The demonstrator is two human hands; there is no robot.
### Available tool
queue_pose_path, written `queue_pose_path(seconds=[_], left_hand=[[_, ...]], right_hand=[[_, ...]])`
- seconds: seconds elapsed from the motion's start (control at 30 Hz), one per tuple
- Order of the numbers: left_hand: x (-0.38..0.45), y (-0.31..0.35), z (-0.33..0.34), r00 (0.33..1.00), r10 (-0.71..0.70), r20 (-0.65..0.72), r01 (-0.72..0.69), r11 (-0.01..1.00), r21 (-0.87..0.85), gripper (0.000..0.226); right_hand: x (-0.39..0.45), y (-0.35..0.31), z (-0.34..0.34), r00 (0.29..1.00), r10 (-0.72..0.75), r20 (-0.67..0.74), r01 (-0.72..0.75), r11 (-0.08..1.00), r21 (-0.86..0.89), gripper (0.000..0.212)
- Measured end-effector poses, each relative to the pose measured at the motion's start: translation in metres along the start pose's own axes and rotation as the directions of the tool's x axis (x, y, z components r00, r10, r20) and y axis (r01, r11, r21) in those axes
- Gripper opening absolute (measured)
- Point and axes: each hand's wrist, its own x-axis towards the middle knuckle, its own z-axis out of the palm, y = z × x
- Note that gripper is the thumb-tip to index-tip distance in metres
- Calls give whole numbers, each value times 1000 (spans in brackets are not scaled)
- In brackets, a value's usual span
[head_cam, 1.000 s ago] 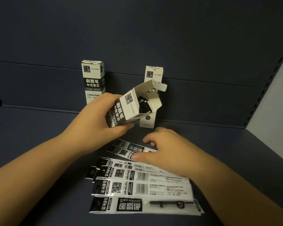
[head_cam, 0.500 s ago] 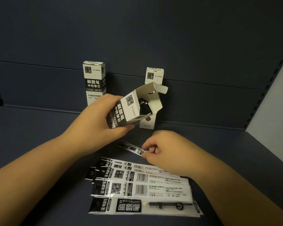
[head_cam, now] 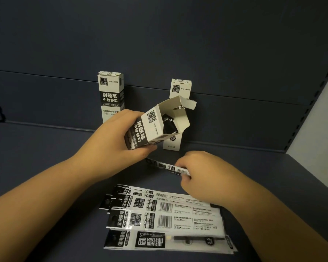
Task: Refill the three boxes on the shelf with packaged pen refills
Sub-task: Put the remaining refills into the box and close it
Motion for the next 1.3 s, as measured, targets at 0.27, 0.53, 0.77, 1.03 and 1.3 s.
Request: queue_pose_path(seconds=[0.27,0.53,0.77,1.03,1.3], left_hand=[[0,0,-1,1000,-14,-8,14,1000,-3,49],[-2,0,-4,999,-12,-35,12,1000,-13,50],[-1,-2,-6,998,-45,-43,43,998,-39,55],[-1,-5,-7,995,-72,-67,68,996,-55,58],[-1,-3,-8,996,-56,-72,53,998,-43,54]], right_hand=[[-2,7,-10,993,81,-81,-58,963,264,14],[-1,18,-28,938,269,-217,30,563,826,13],[-8,16,-39,994,102,-47,48,-3,999,9],[-6,20,-38,993,81,-90,94,-42,995,20],[-6,20,-38,987,102,-127,137,-102,985,20]])
